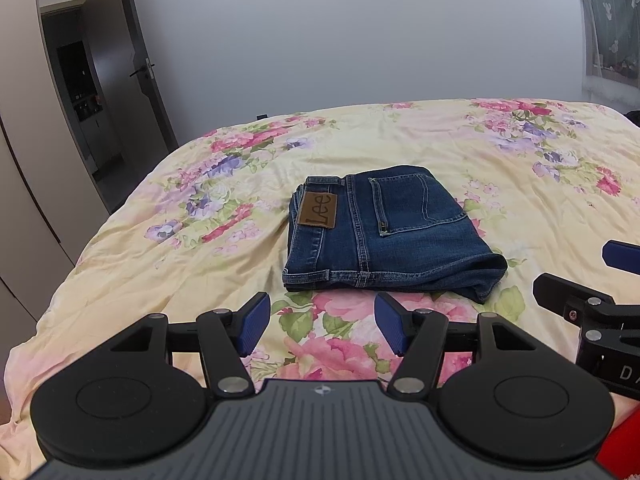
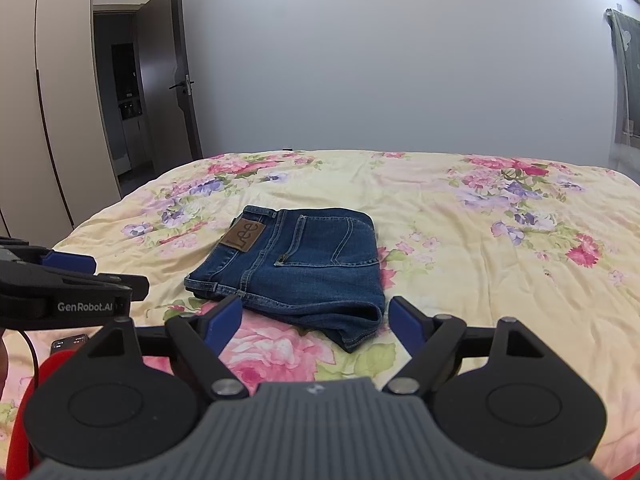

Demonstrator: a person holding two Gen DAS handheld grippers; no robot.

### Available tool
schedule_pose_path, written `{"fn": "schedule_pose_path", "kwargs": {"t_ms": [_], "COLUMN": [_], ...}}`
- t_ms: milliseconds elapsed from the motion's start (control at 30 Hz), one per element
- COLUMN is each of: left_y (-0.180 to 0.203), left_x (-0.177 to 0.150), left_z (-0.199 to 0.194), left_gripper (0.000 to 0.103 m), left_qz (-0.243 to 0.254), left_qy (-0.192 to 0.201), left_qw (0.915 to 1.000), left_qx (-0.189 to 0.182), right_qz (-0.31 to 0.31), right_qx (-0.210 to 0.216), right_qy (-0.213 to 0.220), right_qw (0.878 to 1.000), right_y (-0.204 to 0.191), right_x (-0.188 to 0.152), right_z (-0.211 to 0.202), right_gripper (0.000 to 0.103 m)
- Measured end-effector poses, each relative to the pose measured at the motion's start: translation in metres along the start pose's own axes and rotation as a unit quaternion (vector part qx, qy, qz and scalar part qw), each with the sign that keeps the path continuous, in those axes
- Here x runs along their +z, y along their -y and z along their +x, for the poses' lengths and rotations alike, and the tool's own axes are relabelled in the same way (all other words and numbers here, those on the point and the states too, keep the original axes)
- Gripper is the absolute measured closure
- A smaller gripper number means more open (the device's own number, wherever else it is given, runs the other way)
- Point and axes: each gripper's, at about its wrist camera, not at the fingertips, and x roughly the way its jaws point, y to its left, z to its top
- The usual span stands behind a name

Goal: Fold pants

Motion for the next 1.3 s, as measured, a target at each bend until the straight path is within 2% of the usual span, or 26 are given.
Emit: {"fn": "schedule_pose_path", "kwargs": {"t_ms": [700, 1300], "left_y": [0.0003, 0.0015], "left_x": [-0.0035, -0.0039], "left_z": [0.0004, -0.0041], "left_gripper": [0.031, 0.029], "left_qz": [0.010, 0.019], "left_qy": [-0.005, 0.008], "left_qw": [0.9999, 0.9998], "left_qx": [-0.003, 0.006], "right_qz": [0.007, 0.010], "right_qx": [-0.010, -0.012], "right_qy": [-0.006, -0.007], "right_qw": [1.000, 1.000], "right_y": [-0.0022, -0.0029], "right_x": [0.0022, 0.0015], "right_z": [0.0023, 0.0014], "right_gripper": [0.024, 0.024]}}
